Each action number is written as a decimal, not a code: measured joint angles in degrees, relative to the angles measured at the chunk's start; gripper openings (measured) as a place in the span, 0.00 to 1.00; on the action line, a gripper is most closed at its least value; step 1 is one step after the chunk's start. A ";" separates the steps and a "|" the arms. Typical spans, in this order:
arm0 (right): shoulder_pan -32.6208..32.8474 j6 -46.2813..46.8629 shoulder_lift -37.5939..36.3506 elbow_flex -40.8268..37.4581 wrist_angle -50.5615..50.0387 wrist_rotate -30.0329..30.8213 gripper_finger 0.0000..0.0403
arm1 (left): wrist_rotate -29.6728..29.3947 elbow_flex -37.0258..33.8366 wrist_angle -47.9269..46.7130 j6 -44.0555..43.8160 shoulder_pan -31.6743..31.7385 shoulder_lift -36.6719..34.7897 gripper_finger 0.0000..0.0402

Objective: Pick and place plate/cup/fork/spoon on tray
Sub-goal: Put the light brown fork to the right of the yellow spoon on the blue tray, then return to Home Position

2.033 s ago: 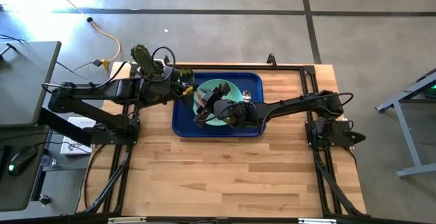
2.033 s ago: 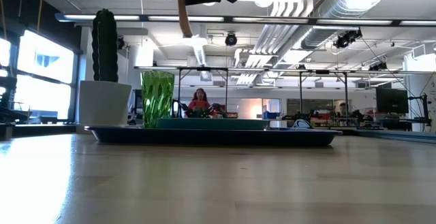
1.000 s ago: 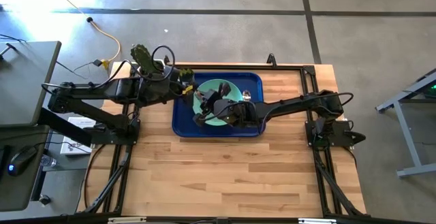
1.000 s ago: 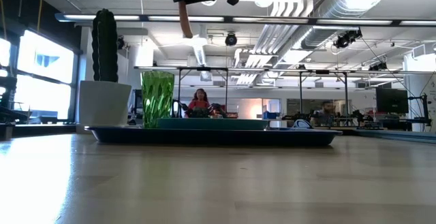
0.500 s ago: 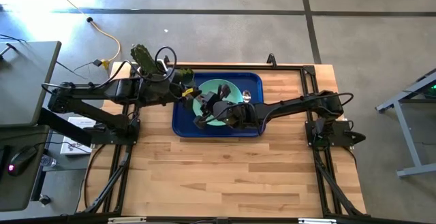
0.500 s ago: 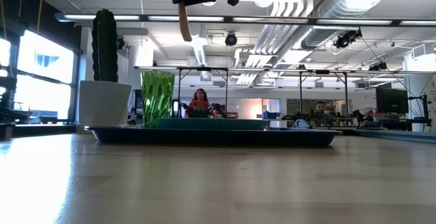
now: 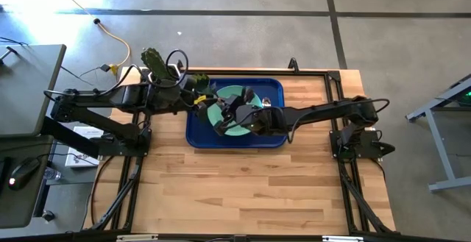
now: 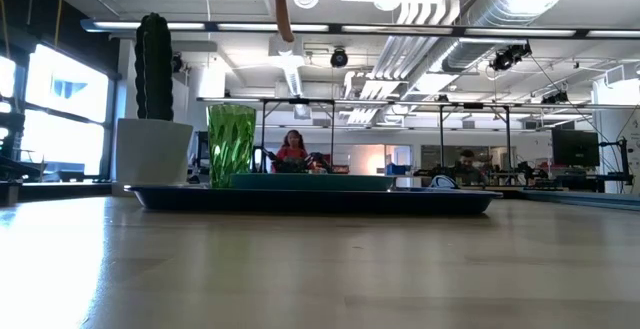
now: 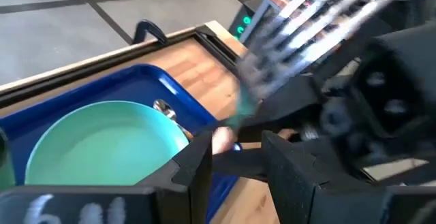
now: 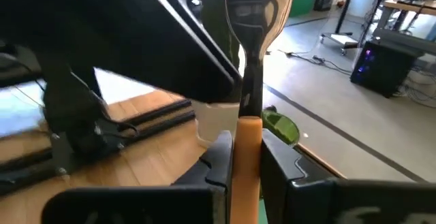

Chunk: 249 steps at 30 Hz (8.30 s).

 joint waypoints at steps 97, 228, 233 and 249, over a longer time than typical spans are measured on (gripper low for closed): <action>-23.09 55.98 -7.10 -25.68 -41.81 -35.20 0.06 | -16.91 0.00 -12.52 45.48 0.03 -16.74 0.29; -17.68 33.84 1.86 20.41 -53.02 -9.48 0.21 | -12.55 -13.28 -18.01 25.46 0.02 -35.63 0.29; -17.77 28.16 1.84 25.17 -50.64 -5.30 0.21 | -7.04 -22.85 -11.26 26.06 0.04 -40.24 0.29; -18.03 17.98 1.86 30.84 -41.76 -13.57 0.21 | 7.74 -48.49 14.67 23.45 0.02 -53.73 0.29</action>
